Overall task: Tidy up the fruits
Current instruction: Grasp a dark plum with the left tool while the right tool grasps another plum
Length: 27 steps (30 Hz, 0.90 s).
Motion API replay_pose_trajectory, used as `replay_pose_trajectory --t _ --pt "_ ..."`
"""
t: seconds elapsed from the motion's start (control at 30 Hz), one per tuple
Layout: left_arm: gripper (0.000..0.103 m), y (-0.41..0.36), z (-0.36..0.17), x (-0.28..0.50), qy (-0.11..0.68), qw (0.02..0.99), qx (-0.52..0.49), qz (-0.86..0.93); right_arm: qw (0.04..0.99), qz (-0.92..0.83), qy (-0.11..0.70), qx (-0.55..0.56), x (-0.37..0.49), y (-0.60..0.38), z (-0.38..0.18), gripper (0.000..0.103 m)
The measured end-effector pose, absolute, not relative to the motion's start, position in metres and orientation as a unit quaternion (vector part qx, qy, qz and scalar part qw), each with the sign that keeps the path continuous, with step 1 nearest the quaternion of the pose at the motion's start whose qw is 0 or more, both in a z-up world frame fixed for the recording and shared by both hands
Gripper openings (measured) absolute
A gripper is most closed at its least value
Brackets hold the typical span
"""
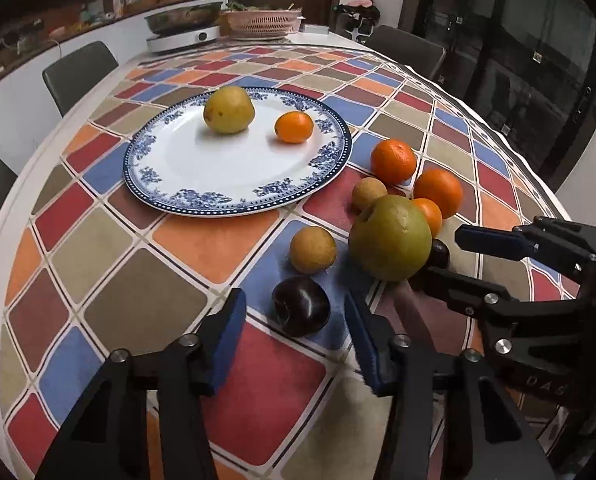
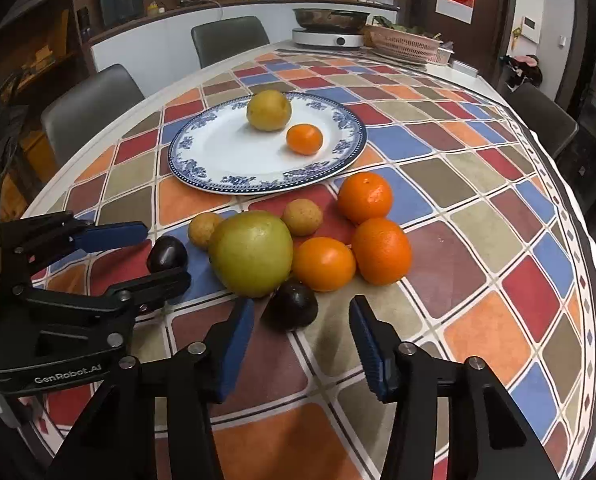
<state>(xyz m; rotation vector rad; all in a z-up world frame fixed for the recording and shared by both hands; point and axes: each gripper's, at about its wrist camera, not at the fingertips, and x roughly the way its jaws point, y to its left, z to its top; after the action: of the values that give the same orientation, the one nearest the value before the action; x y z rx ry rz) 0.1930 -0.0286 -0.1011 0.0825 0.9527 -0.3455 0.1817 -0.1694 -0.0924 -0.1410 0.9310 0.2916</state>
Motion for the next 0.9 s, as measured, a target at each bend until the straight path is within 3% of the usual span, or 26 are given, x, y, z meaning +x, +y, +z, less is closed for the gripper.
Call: replay_pose_trajectory --t 0.43,0.5,0.9 --pt "0.03 -0.031 -0.105 0.197 0.465 0.87 0.034 -0.16 0.87 0.147 0.469 -0.035 0.19 -0.173 -0.104 0.033" --pt "0.03 -0.032 -0.105 0.196 0.464 0.871 0.037 -0.158 0.87 0.151 0.469 -0.033 0.189 -0.172 -0.103 0.029" --pt "0.03 -0.03 -0.087 0.177 0.444 0.884 0.042 -0.141 0.877 0.146 0.457 -0.021 0.175 -0.177 -0.091 0.028"
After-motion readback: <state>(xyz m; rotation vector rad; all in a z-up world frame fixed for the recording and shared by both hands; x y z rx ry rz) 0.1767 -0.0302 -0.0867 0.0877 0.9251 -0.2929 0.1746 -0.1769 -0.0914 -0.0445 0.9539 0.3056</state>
